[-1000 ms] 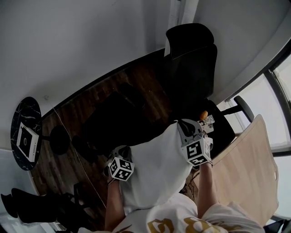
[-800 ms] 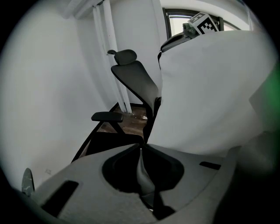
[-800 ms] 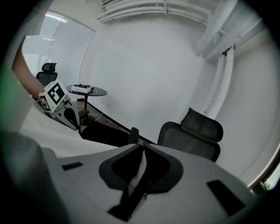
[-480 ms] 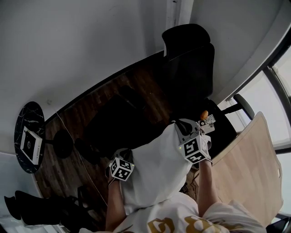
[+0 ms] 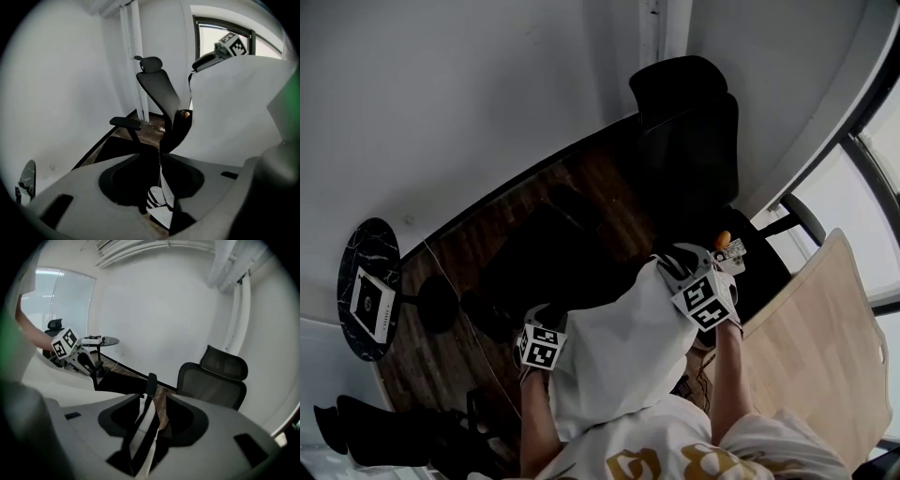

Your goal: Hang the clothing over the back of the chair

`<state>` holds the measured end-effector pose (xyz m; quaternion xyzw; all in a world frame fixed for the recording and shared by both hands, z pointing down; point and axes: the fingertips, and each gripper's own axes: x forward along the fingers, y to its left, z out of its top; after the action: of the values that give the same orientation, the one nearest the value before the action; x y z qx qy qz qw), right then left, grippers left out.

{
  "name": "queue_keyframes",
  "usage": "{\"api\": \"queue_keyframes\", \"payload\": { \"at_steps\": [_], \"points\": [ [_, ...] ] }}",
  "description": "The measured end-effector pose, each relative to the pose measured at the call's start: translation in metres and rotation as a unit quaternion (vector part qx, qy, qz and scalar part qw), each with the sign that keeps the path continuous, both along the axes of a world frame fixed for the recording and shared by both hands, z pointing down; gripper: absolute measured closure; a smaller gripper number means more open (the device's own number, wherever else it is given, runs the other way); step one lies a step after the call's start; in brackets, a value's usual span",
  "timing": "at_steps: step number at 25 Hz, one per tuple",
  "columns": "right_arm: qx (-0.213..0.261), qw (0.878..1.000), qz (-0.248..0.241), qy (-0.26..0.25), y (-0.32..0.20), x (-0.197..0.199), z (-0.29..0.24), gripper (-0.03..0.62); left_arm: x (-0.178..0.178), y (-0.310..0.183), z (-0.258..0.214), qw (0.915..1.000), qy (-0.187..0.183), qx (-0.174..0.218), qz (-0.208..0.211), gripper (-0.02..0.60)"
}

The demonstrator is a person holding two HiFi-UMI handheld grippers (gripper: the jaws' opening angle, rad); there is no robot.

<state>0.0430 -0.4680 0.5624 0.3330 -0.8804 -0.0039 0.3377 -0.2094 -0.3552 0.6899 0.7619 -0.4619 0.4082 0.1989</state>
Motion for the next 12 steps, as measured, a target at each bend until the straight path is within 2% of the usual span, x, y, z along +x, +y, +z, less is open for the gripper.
{"api": "queue_keyframes", "payload": {
  "at_steps": [3,7,8,12],
  "points": [
    [-0.027,1.0,0.001,-0.009,0.007,0.002,0.002,0.352,-0.007,-0.004,-0.013,0.9997,0.007,0.014,-0.017,0.359],
    [-0.016,0.999,0.014,-0.029,0.016,0.01,-0.012,0.364,-0.015,-0.011,-0.044,0.9963,0.035,0.06,-0.051,0.353],
    [-0.006,0.999,0.019,-0.042,0.018,0.011,-0.019,0.379,-0.016,-0.012,-0.053,0.9948,0.043,0.072,-0.058,0.358],
    [0.025,0.992,0.047,-0.114,0.028,0.016,-0.053,0.456,-0.019,-0.011,-0.087,0.9892,0.05,0.113,-0.08,0.495]
  ]
}}
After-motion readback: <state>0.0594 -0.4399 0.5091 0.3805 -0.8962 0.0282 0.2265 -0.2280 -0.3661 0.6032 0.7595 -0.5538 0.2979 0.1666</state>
